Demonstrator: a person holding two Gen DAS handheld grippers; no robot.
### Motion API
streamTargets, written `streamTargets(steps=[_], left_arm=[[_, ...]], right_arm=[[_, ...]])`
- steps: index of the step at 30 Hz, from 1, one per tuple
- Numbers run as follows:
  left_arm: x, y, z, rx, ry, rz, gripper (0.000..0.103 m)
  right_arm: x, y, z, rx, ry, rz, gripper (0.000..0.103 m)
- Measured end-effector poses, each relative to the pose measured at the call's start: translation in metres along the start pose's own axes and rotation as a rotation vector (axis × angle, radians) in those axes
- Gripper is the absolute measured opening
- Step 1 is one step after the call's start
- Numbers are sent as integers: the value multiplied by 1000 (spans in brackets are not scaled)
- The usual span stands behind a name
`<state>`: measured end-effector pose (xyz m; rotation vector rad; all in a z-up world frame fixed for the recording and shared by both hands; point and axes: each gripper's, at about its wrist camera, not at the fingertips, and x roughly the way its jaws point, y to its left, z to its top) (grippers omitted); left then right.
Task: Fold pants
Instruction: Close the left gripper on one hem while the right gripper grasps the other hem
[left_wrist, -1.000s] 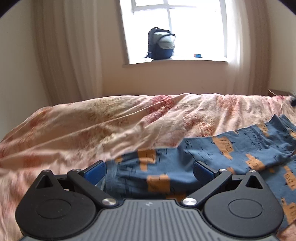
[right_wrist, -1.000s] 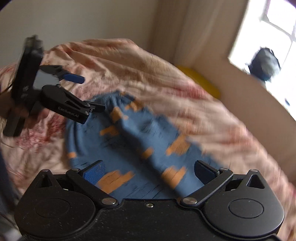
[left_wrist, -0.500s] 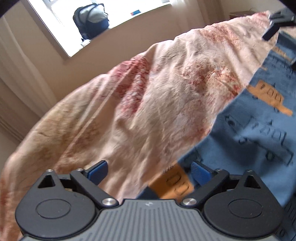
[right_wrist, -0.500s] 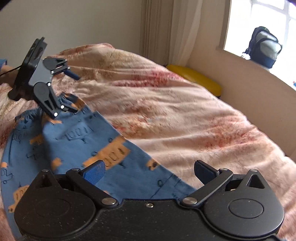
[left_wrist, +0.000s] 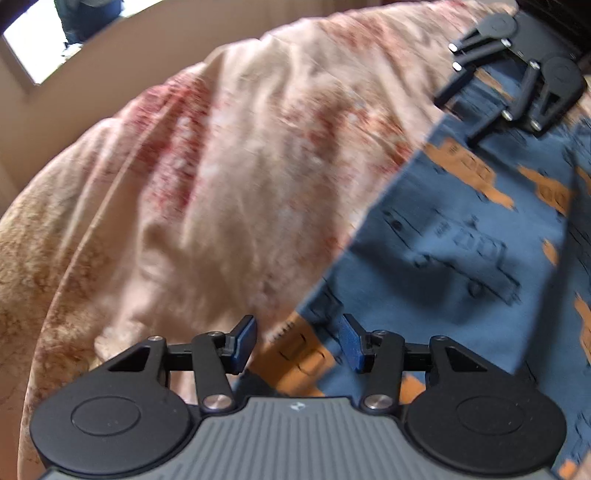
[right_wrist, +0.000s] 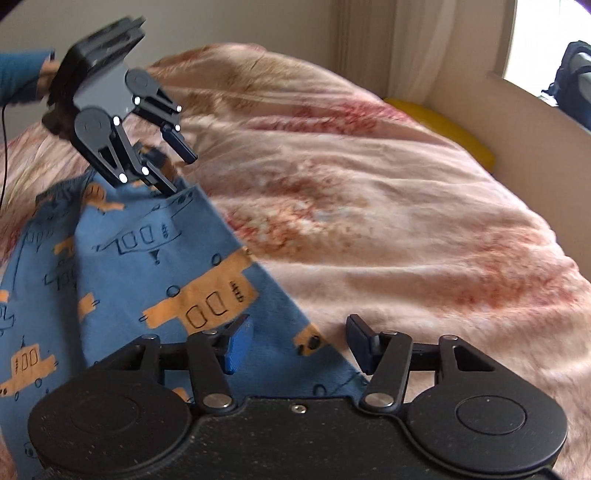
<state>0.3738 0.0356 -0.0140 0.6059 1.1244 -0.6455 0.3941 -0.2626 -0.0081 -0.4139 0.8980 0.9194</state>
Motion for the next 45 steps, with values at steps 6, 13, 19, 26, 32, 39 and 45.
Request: streamTargets(steps=[6,13,19,26,32,39,45], left_arm=[[-6,-8,-3,-18,10,48,4],[-56,-38,-8,-95,-135,410,0],[-81,-27,4,-165,-251,524,0],[-31,28,24,-282,-187,480,1],[0,38,10,-277,-158,427,3],[-35,61,-10,-339,-270,334,66],[-42,81,-32,-389,-278,201,66]], right_arm=[[2,5,-4,9,34,-43,17],[-16,20,-7,2,-39,-143,0],[-37,17,26,-5,-165,-322,0],[5,-14,78,20,-138,-470,0],[66,-26,71,21,-31,-468,0],[41,-34,63,87,-129,-401,41],[25,-45,67,109,-207,-306,68]])
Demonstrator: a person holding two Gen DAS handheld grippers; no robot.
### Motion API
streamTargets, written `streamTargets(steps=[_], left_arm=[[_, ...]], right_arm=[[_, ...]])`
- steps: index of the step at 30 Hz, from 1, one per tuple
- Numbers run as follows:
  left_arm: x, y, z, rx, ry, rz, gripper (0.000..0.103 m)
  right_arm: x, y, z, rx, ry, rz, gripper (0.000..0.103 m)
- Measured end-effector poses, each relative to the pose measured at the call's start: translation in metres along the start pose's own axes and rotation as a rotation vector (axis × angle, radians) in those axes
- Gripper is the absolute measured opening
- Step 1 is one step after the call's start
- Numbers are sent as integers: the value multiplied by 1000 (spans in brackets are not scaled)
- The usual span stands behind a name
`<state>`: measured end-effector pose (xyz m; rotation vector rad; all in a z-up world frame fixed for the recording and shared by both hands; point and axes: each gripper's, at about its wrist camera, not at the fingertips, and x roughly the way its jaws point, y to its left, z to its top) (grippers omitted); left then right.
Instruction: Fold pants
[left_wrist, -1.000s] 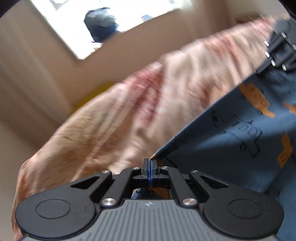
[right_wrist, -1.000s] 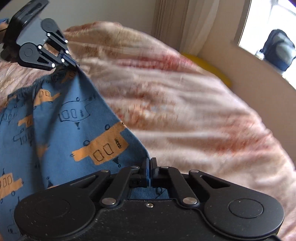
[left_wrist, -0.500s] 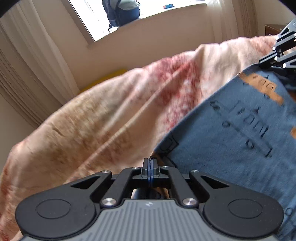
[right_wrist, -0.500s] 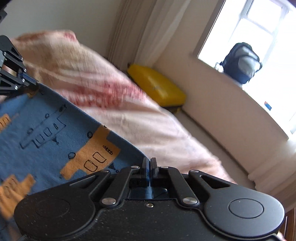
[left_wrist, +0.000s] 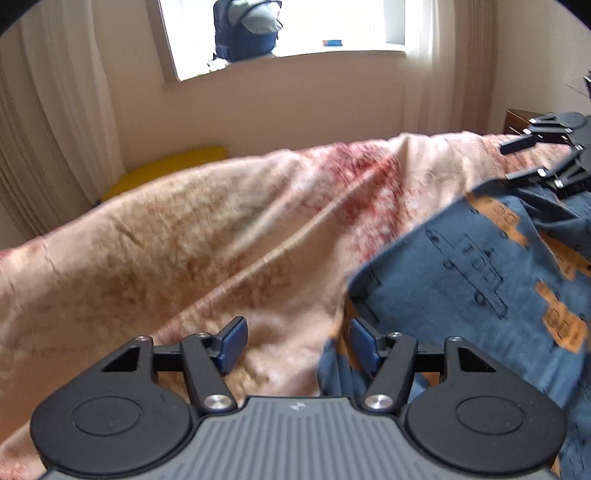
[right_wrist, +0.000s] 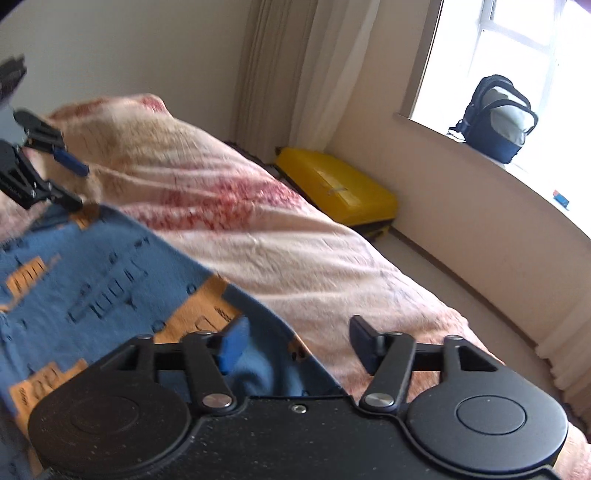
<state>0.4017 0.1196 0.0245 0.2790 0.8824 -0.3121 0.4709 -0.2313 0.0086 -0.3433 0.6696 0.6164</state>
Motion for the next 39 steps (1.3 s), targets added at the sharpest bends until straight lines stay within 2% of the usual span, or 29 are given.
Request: streamTargets(steps=[2,4,5,6,7,8,9,10,12,14,17,21,28,31,34,36,39], left_arm=[[5,-1,-3,-16,43,-16,57],[12,-3,-3,-24,81,-21,37],[14,-6,-2,-31,100,-22,33],[17,-7,-1,-34,109,-27,18],[17,-10,-1,-36,111,-43,3],[16,-12,1,-36,111,-45,3],[15,-16,3,-27,104,-23,2],[12,-19,4,-13,94,-3,2],[3,-25,4,10,75,39,1],[-11,-28,2,15,39,72,1],[-43,-37,-4,53,-55,98,1],[-89,-66,-26,179,-189,146,1],[-144,-121,-74,377,-289,162,1],[-155,-143,-99,493,-292,181,1],[-152,-168,-133,662,-243,183,2],[-149,-180,-152,728,-213,173,2],[-143,-190,-174,771,-186,159,2]], right_arm=[[4,-4,4,22,5,33,68],[12,-6,4,36,46,50,67],[15,-6,4,36,74,57,61],[19,-6,2,31,98,61,57],[21,-6,0,28,117,61,45],[22,-7,-1,39,124,59,26],[22,-8,-2,57,125,53,15],[19,-9,-2,67,118,46,7],[8,-7,-1,62,87,32,2],[-7,-2,0,36,45,20,1],[-39,9,-1,22,-22,3,1],[-96,34,-14,-33,-94,1,0],[-196,75,-65,14,-193,12,0],[-229,97,-92,14,-197,18,0],[-253,121,-124,3,-182,16,0],[-262,137,-146,1,-167,22,0],[-262,158,-178,10,-125,44,0]])
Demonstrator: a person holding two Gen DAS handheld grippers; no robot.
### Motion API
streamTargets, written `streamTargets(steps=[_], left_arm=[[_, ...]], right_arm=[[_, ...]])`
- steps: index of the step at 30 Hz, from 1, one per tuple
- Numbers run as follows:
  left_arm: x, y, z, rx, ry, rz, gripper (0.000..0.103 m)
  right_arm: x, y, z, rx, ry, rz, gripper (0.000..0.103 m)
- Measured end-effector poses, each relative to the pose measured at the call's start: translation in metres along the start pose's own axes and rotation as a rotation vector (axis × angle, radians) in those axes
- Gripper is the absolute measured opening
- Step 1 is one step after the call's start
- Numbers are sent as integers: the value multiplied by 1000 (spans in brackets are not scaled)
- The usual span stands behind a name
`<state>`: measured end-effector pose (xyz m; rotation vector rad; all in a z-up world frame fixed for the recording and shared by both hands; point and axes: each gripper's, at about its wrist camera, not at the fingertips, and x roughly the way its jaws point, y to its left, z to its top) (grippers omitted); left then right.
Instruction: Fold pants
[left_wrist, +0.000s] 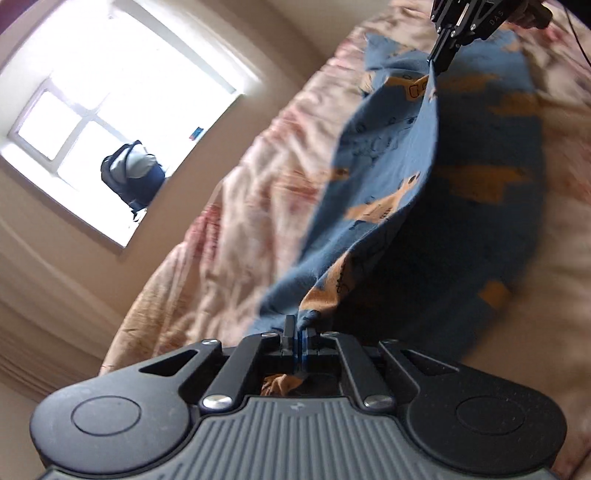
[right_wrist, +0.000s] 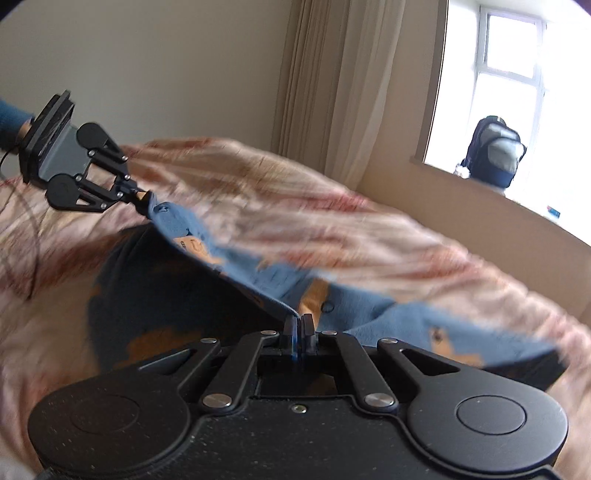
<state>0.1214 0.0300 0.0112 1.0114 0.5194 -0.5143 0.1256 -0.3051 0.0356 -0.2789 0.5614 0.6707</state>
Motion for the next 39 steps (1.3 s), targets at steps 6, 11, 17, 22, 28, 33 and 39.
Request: streamTargets(steps=[6,11,17,22,28,33,39], left_arm=[[13,-20,-16,2,33,12,1],[4,-23,-18,5,20,31,1],[-19,-19,-22,-30,12,-34,1],[-15,-30,-31,-20,47,-49,2],[-5,-34,-37,-91,119,-118,8],[-20,-14,-20,-361,107,-165,92],[-13,-28,38,-600,-16,-166,103]], right_arm=[[12,29,-43,-36,51,43,0],[4,29,-49,-7,8,46,0],[-24,38,-37,-78,-21,105,0],[-26,51,-44,-115,34,133,0],[-9,62,-66,-132,105,136,0],[-18,52,-73,-1,25,134,21],[-45,28,-87,235,-94,-49,93]])
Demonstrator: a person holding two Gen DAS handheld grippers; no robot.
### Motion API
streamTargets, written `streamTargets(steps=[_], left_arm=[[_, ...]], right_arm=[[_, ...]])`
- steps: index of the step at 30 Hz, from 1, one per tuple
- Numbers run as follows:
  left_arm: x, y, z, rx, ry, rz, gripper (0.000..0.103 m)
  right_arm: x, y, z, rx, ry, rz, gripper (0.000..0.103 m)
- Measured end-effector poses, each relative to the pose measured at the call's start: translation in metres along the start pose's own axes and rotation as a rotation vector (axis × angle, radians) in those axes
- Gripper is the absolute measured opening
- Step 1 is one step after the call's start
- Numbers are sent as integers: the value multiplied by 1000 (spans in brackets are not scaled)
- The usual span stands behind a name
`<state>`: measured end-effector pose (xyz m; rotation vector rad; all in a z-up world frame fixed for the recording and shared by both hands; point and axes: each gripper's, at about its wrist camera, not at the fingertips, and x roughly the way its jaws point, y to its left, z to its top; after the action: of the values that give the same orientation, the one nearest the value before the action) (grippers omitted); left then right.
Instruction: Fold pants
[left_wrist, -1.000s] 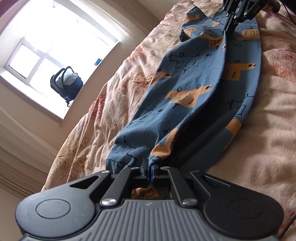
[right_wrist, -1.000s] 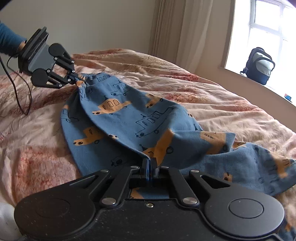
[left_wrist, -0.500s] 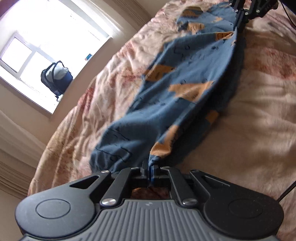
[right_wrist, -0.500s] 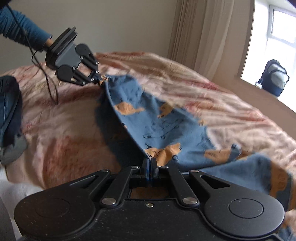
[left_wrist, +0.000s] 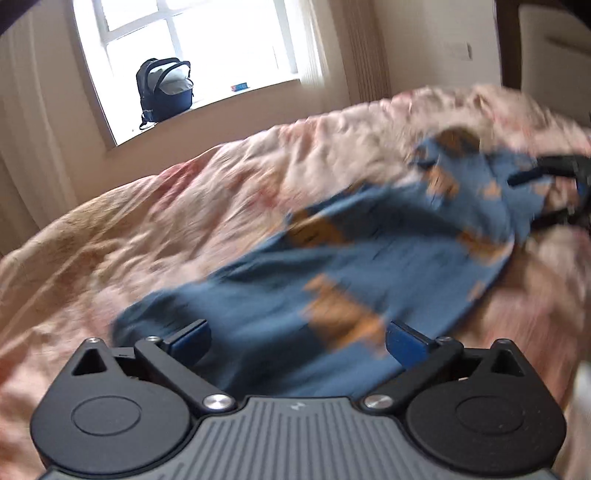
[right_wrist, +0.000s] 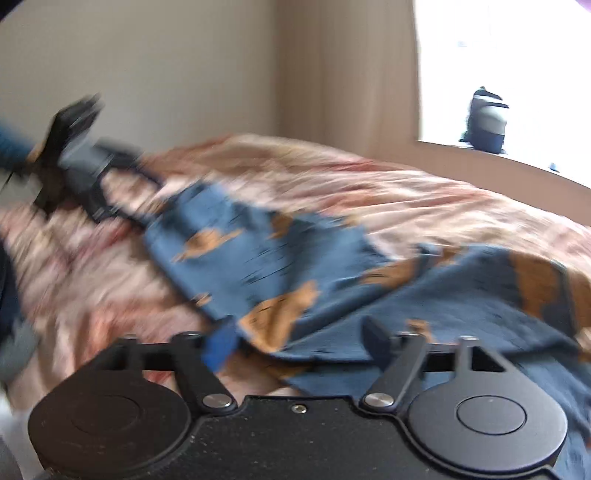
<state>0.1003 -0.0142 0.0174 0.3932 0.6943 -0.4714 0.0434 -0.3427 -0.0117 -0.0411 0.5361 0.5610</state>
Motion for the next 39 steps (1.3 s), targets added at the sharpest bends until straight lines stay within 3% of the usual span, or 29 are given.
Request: streamTargets(steps=[1,2,7,10,14,17,20,22,24,26,31,34,36,38,39], left_arm=[[10,-15,10,-13,-4,-15,103],[18,-27,18,-15,-12,-30,103],[55,-98,61,-35,-91,-70,103],[70,-137,73,9,-102,-112,103],[82,-174,73,74,-121,-37,103],[82,-196,67,178,-147,5,101],[82,-212,60,273,-147,19,85],[82,-218,56,309,-129,14,68],[82,-222,55,332,-116,6,49],[82,-226,54,355,-112,2,39],[81,-230,56,373,-86,-10,12],[81,-223,61,327,-71,-23,5],[81,-216,66,273,-57,-43,4],[81,-210,70,239,-50,-51,4],[80,-207,71,231,-51,-49,4]], right_arm=[[-4,-5,-2,34,-13,-43,101],[-8,-10,-4,67,-32,-81,102],[-26,-43,-13,257,-62,-232,102],[-36,-62,-22,364,-81,-268,102],[-40,-87,-21,422,-84,-306,103],[-35,-106,-13,436,-50,-315,103],[-30,-132,-3,468,-34,-266,102],[-24,-152,2,526,-17,-239,101],[-14,-175,6,585,5,-242,90],[-6,-194,8,654,22,-278,76],[7,-226,10,774,22,-252,70],[10,-232,9,792,19,-245,69],[12,-236,8,813,25,-247,51],[13,-238,7,824,33,-263,25],[13,-240,7,830,31,-266,19]])
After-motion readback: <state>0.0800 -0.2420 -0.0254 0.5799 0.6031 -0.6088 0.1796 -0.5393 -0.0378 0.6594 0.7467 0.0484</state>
